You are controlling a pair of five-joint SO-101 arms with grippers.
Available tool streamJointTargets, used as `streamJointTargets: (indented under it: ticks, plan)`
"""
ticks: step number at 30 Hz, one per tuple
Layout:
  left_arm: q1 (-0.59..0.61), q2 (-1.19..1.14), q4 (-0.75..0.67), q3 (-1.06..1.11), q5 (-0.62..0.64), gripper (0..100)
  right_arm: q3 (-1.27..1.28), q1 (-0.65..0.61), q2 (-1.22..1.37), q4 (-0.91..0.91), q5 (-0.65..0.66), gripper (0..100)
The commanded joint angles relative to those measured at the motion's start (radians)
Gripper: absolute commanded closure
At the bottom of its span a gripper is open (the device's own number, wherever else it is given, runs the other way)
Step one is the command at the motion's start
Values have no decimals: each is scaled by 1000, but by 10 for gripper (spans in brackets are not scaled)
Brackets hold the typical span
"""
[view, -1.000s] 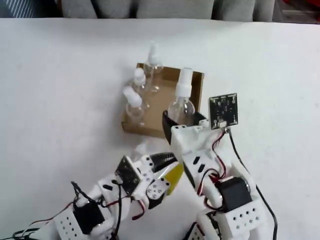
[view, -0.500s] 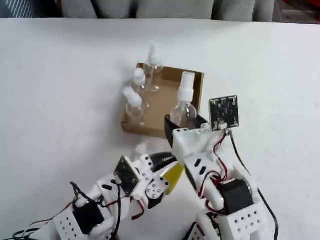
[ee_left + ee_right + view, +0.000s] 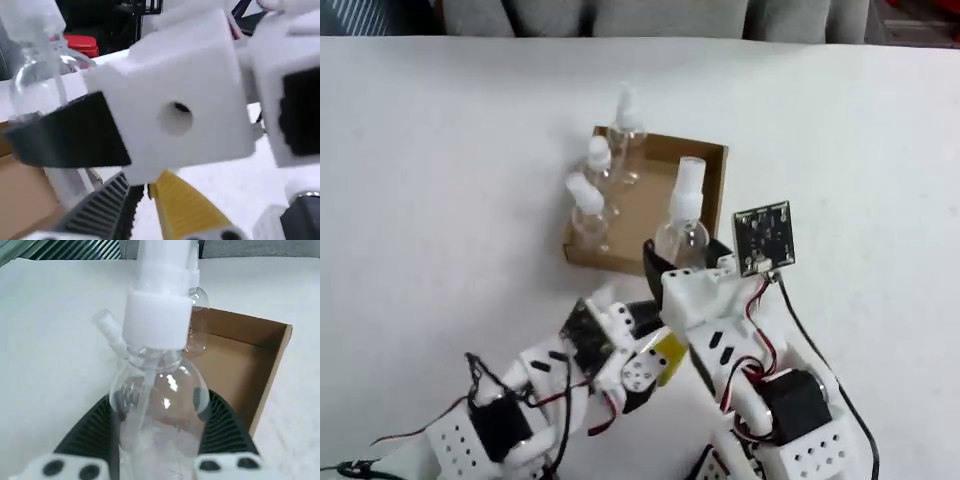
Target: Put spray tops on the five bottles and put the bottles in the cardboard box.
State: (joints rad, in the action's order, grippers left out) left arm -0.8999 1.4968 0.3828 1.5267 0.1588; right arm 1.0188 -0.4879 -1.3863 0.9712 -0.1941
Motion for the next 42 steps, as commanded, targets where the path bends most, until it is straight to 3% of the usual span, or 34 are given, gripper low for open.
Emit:
streamJointTargets:
  ticks: [1, 9, 17, 28, 42]
  plan:
    - [24, -219, -32, -130, -8, 976, -43, 30, -21, 8, 17, 983]
    - [64, -234, -34, -121, -12, 976, -34, 24, -30, 42, 17, 983]
    - [74, -232, -153, -32, -12, 976, -34, 22, -30, 68, 20, 983]
    - [119, -234, -153, -34, -12, 976, -46, 21, -30, 130, 57, 983]
    - [117, -234, -153, -32, -12, 976, -190, 19, -30, 332, 58, 983]
